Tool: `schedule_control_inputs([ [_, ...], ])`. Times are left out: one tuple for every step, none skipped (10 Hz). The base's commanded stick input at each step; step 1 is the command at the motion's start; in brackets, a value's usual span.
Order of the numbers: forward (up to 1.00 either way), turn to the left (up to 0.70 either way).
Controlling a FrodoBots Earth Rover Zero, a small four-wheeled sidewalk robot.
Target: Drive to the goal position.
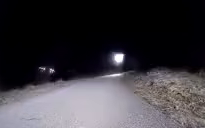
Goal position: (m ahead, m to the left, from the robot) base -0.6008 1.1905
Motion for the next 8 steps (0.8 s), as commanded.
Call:
schedule_control_inputs([
  [0.00,0.00],
  [0.00,0.00],
  [0.00,-0.04],
  [0.00,-0.28],
  [0.00,-0.52],
  [0.00,-0.94],
  [0.00,-0.30],
  [0.00,-0.11],
])
